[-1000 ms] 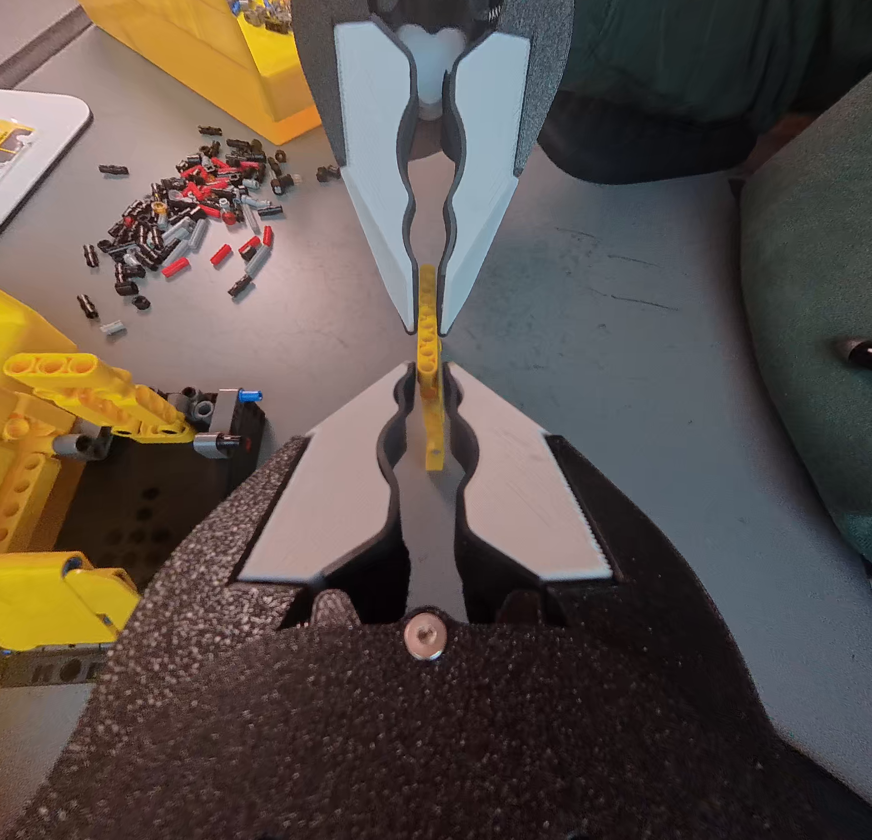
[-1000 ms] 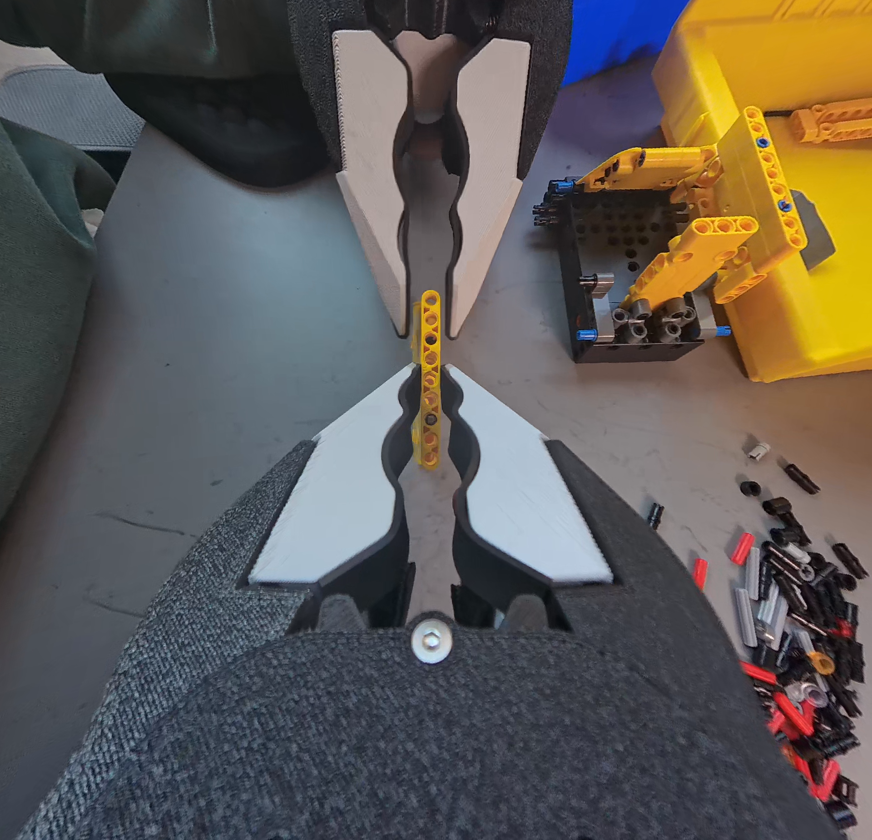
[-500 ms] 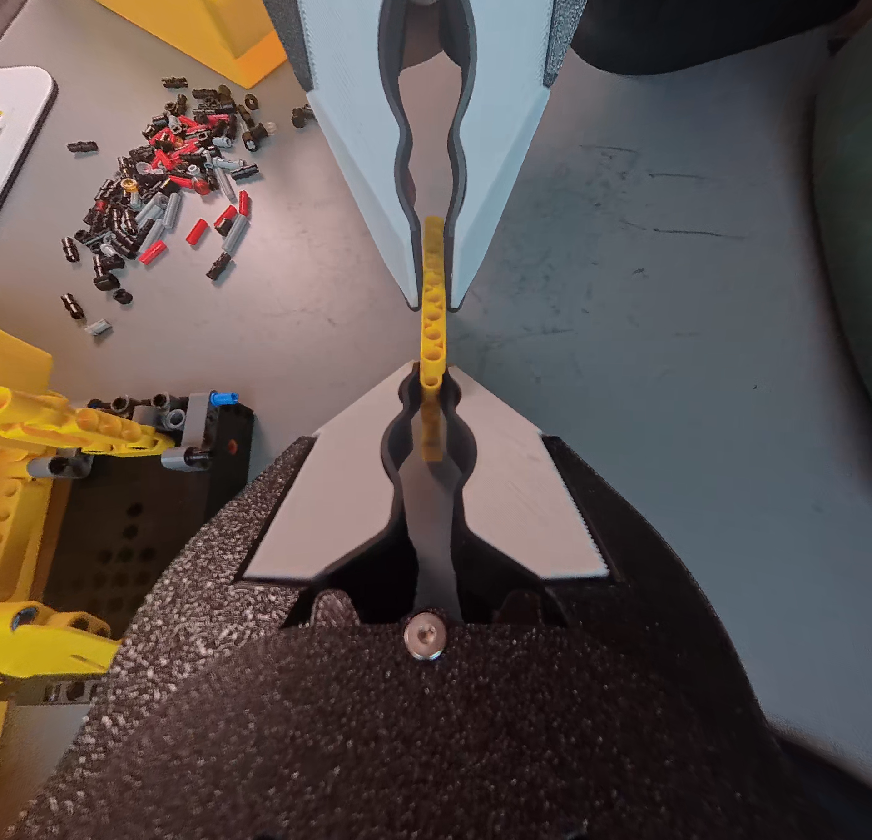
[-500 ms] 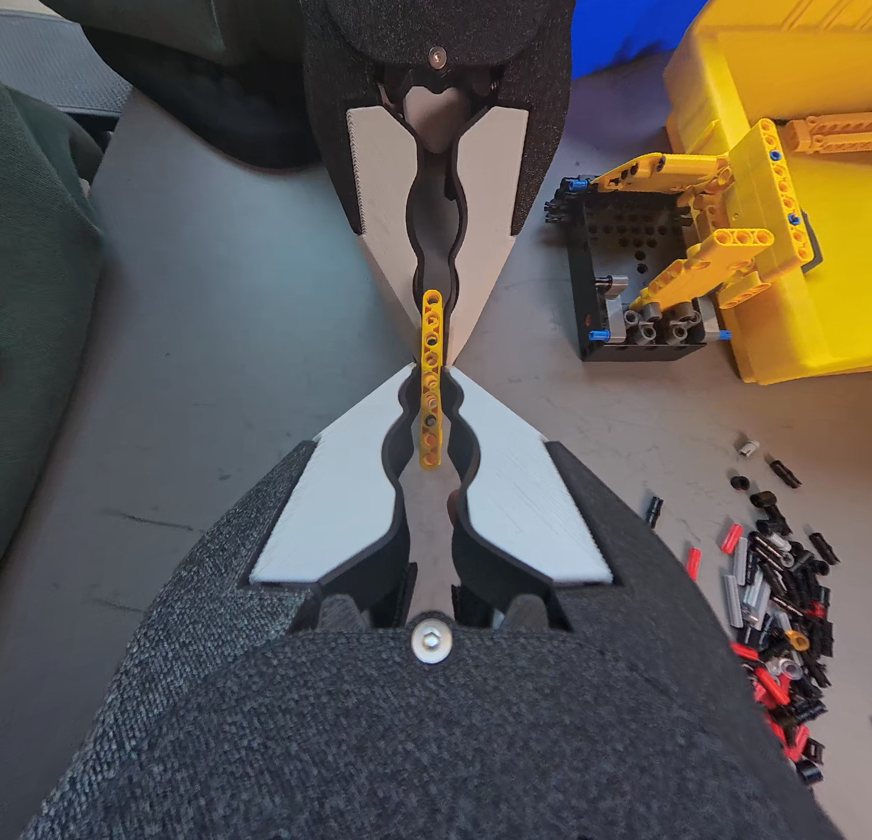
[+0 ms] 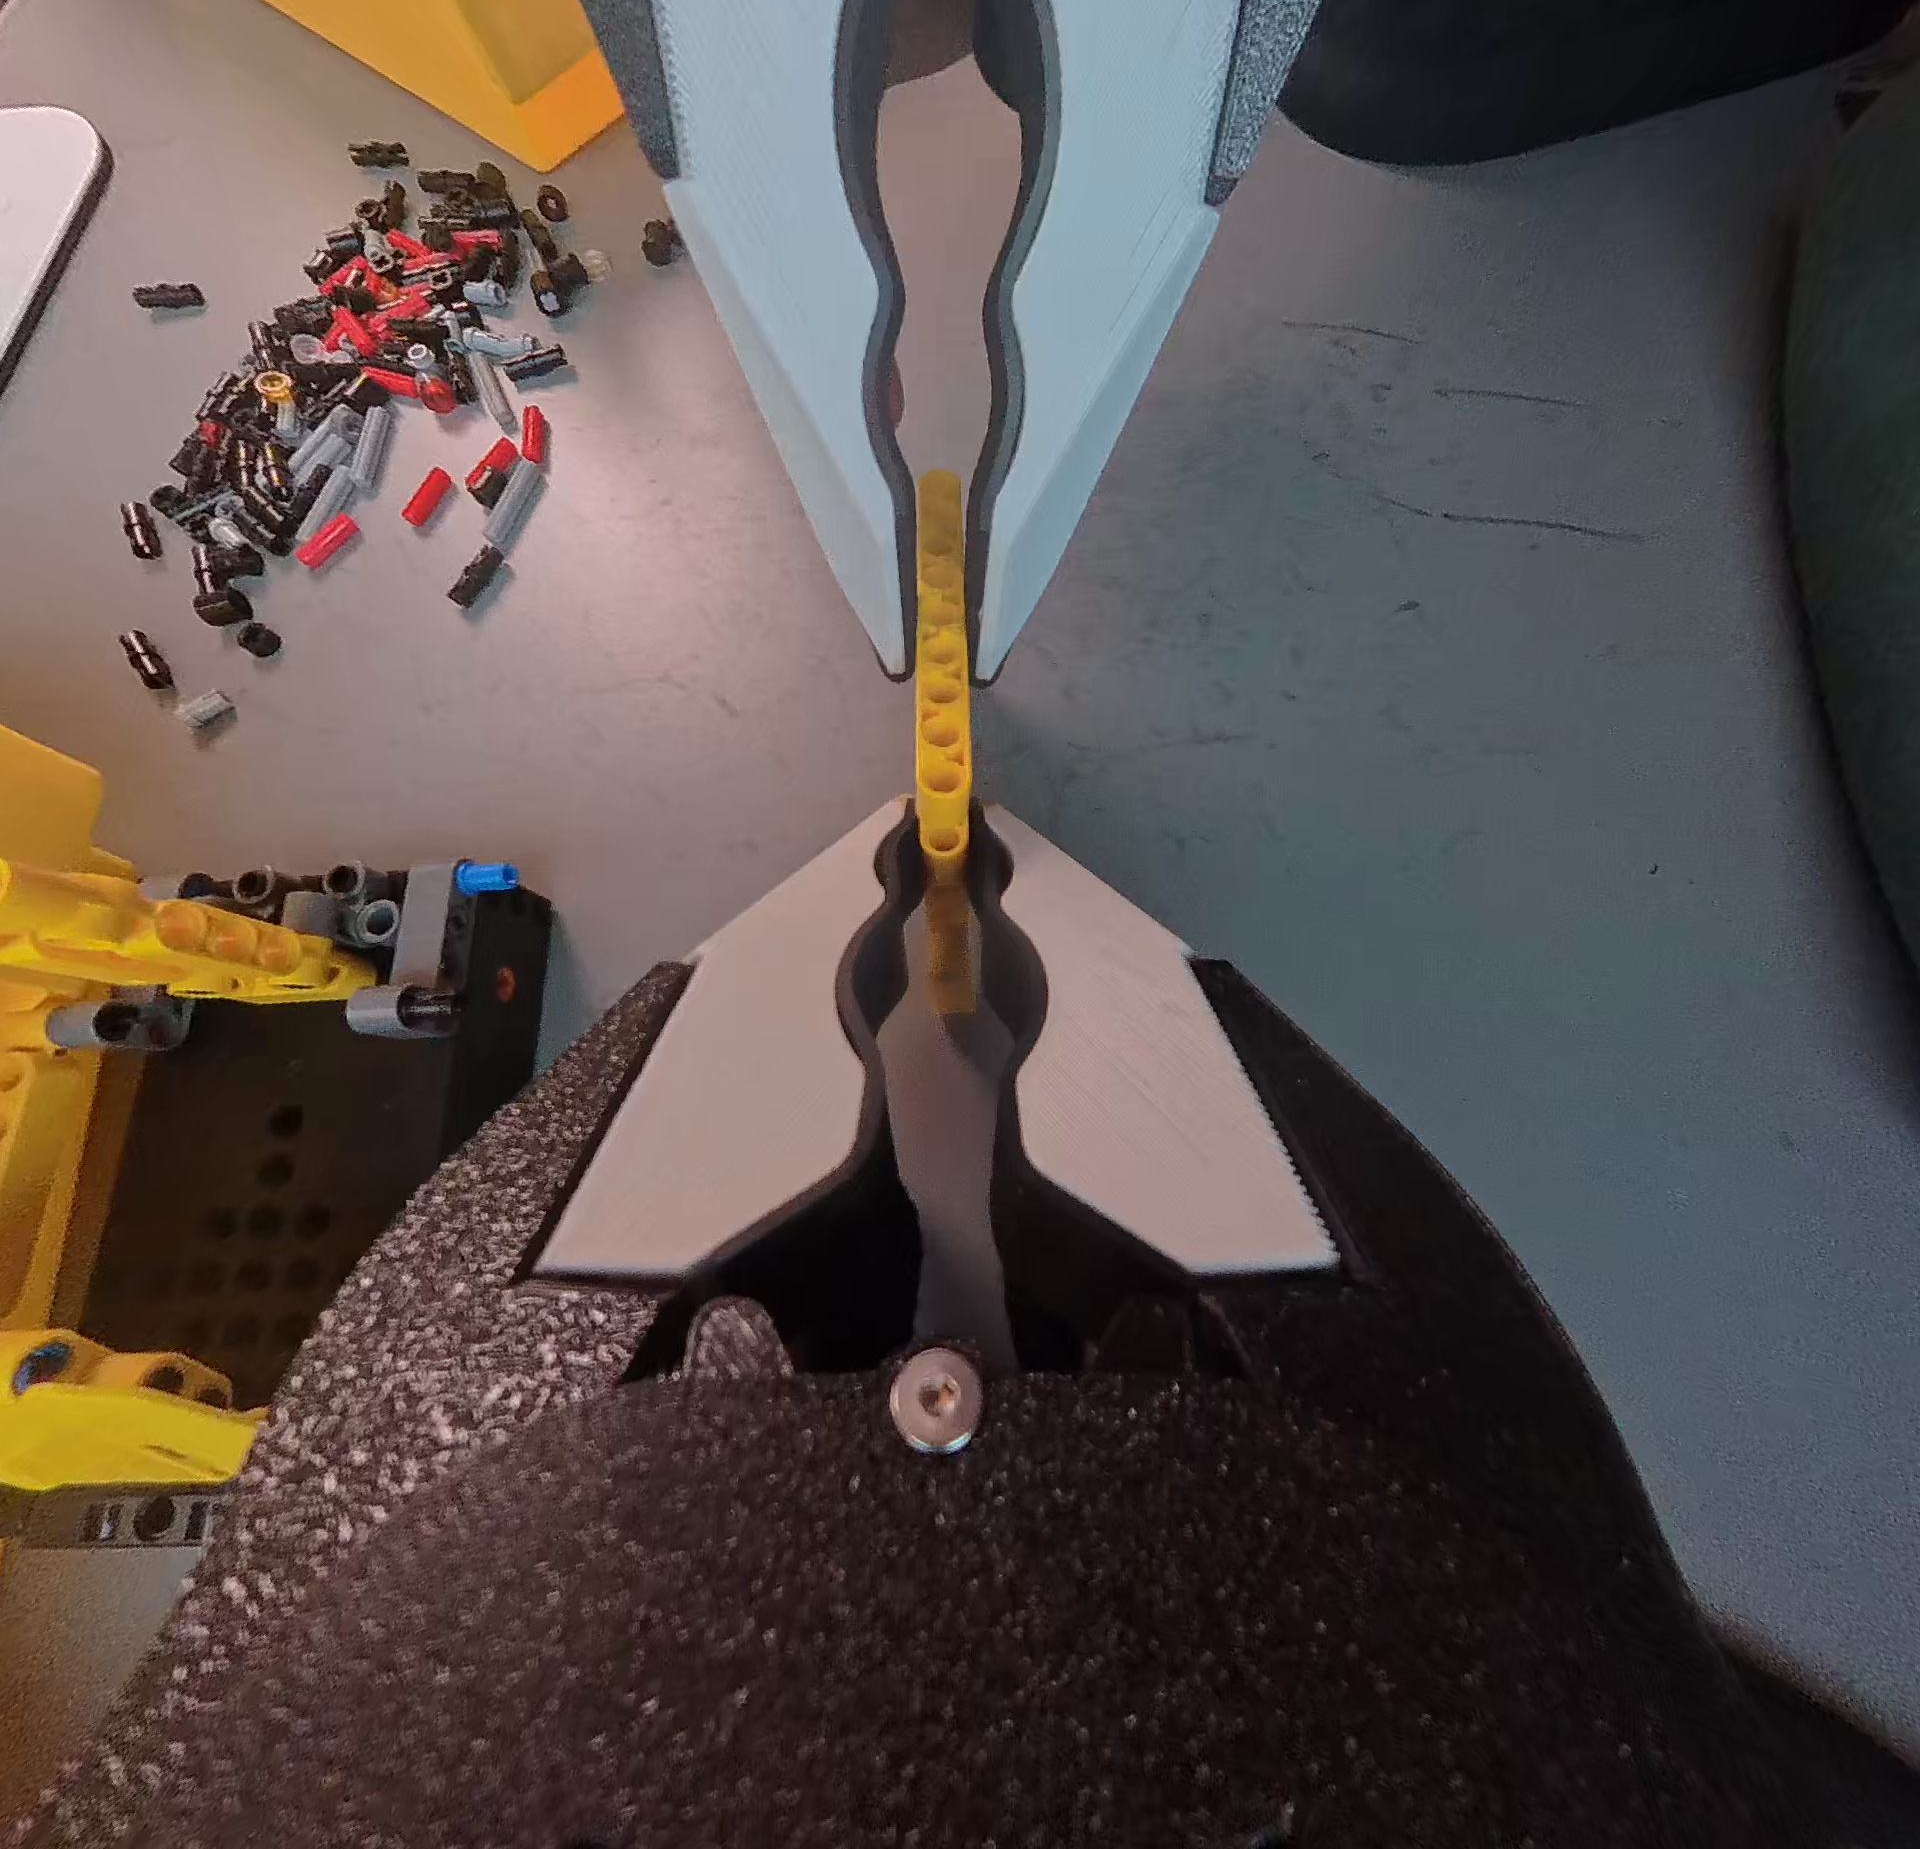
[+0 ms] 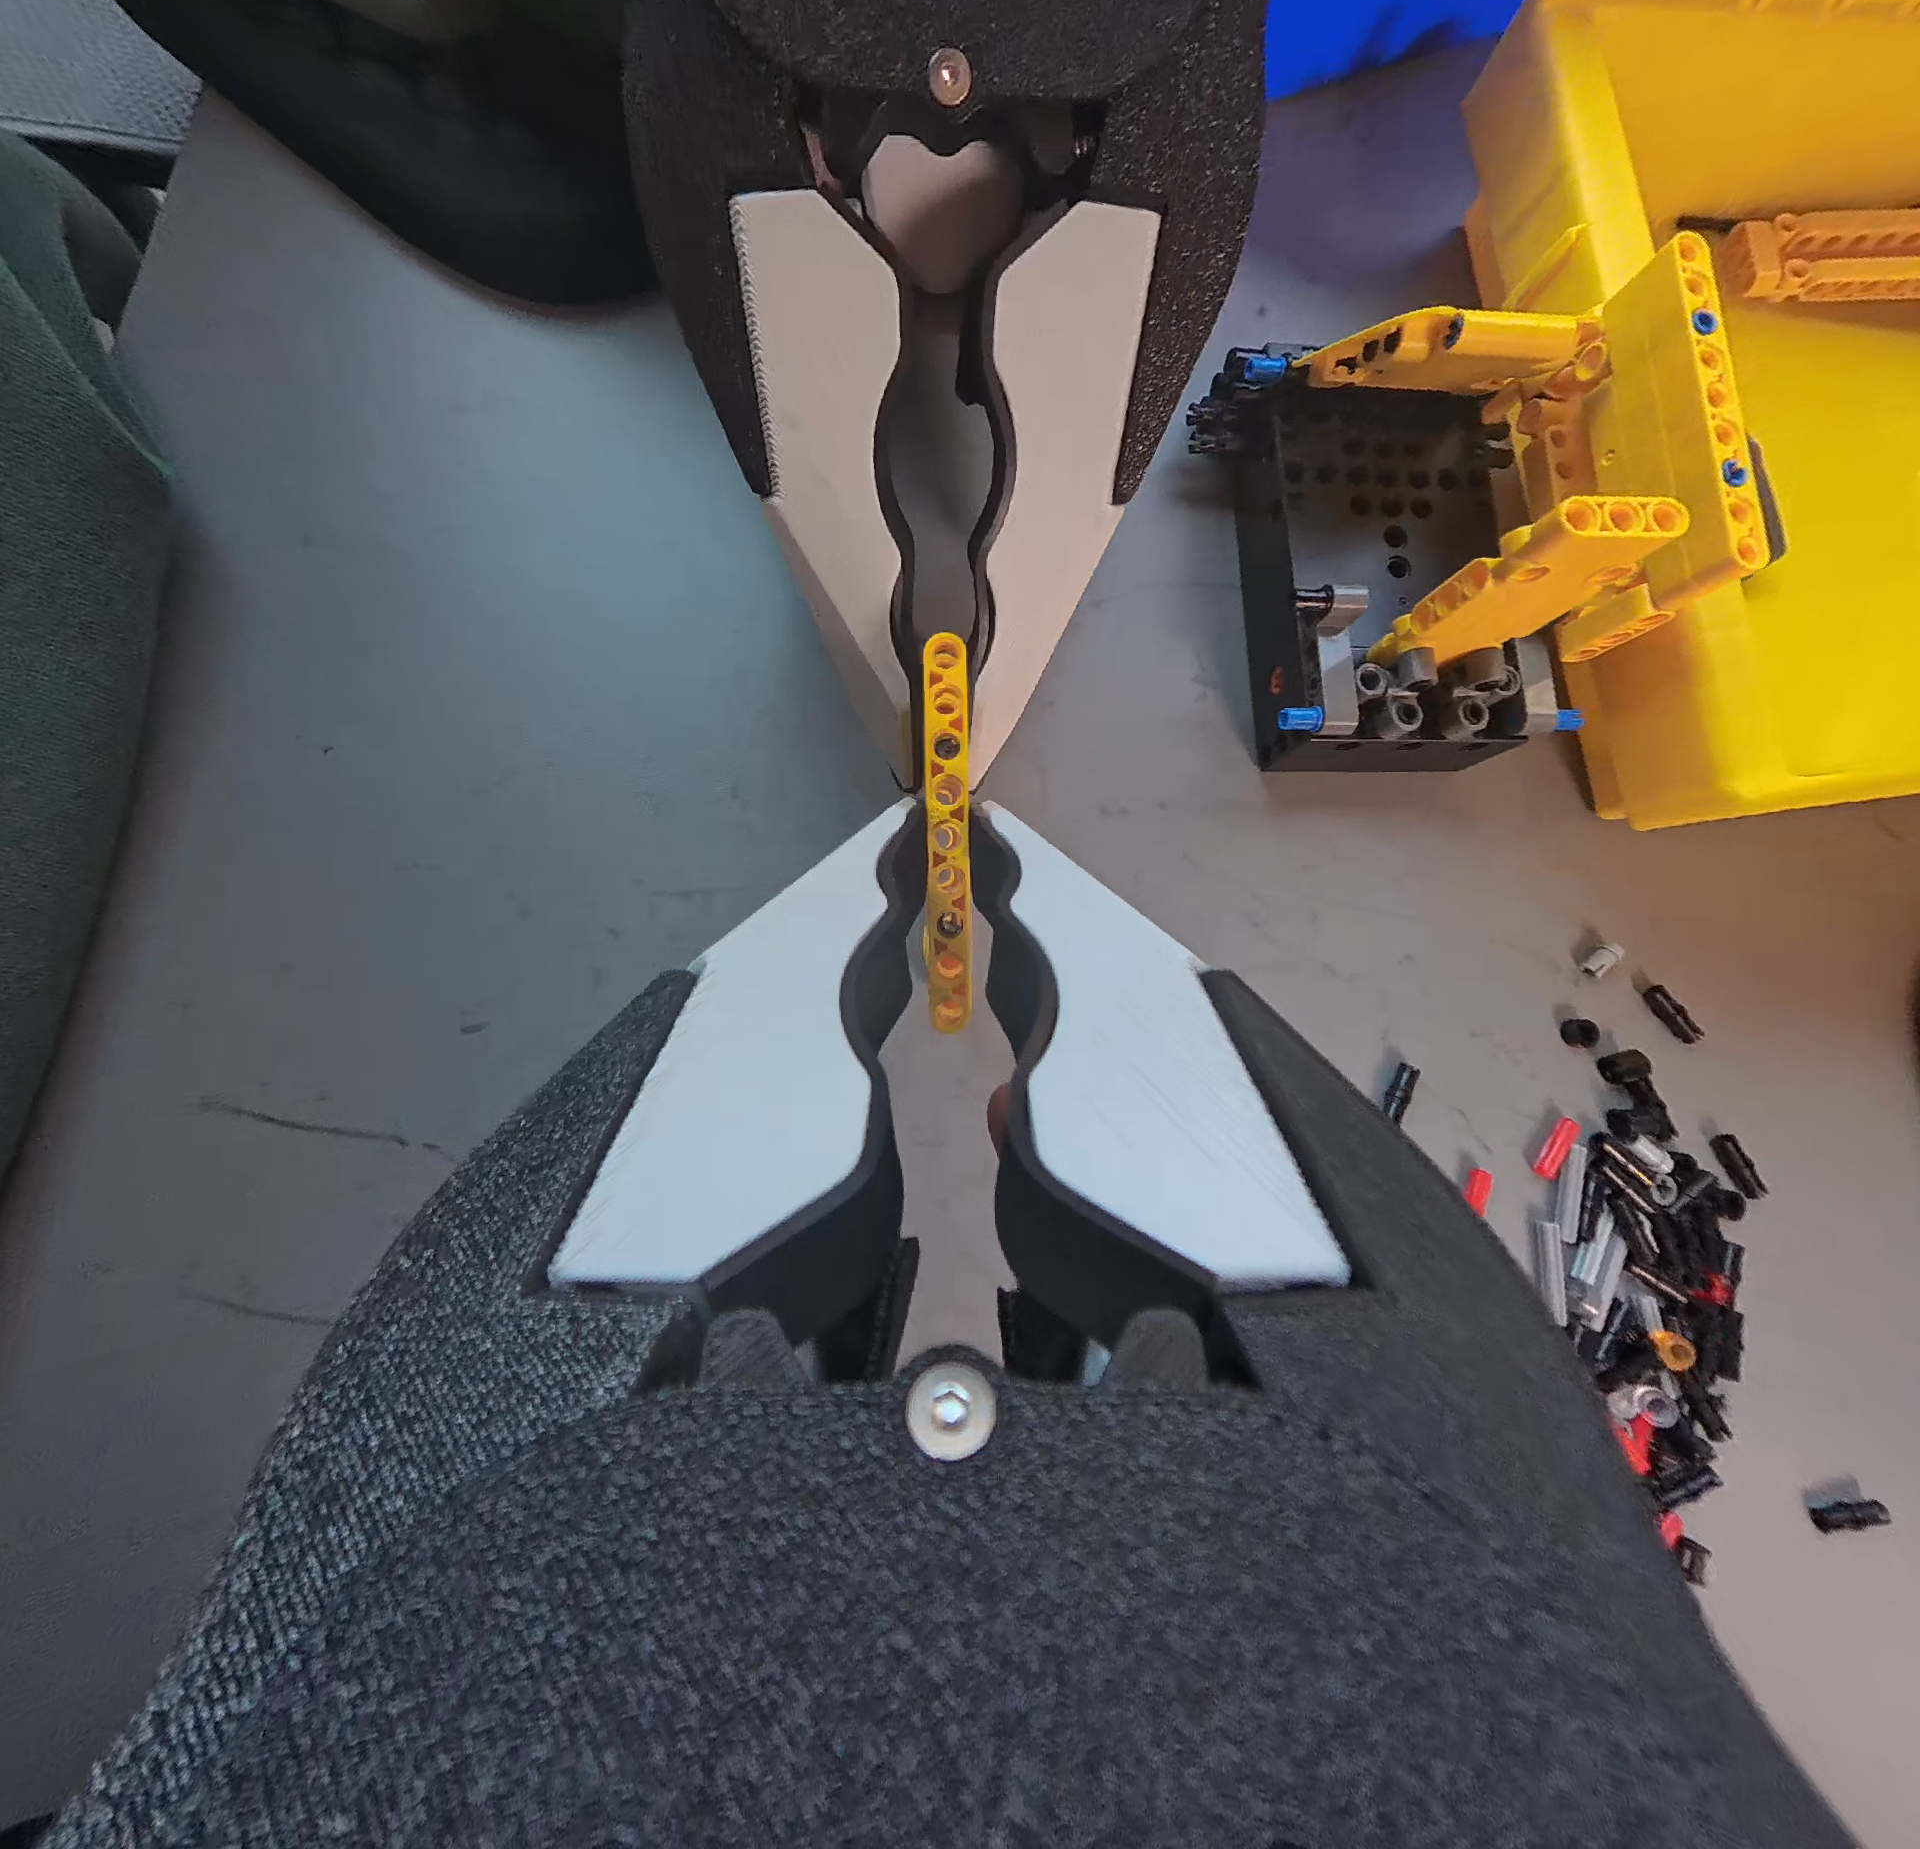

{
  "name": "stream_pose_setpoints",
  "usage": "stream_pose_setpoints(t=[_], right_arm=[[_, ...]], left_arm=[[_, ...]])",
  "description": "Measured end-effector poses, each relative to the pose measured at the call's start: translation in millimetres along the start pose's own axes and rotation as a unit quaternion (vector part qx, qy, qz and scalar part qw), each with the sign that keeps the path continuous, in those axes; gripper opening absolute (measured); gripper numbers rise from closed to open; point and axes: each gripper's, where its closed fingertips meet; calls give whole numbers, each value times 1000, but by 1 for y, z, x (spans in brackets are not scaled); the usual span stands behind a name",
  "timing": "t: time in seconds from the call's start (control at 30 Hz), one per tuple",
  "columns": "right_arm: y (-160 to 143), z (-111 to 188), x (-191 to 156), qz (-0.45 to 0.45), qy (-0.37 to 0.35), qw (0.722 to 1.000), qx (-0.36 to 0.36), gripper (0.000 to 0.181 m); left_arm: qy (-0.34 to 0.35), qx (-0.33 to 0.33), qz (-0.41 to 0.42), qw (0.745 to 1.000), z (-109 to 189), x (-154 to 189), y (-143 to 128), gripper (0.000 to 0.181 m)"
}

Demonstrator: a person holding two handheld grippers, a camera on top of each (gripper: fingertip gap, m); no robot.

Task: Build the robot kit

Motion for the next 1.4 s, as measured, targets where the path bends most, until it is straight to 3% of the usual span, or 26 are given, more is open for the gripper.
stream_pose_setpoints(t=[0.2,0.47,0.97,1.4], right_arm=[[-1,0,-9,-2,21,1000,-8,6],[-2,0,-10,13,-4,1000,-24,6],[-1,1,-2,26,-45,998,-20,6],[-4,2,-4,20,28,999,-38,6]], left_arm=[[26,-7,-48,998,-1,0,0,6],[47,-7,-86,995,-1,0,0,6],[4,10,1,1000,-1,1,2,5],[17,-4,-7,1000,-3,1,3,5]])
Point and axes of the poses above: each gripper's, where its closed fingertips meet, z back along the fingers, y out of its top, x = y × z across the jaws, and after that the axes turned 1 degree about -z, right-handed
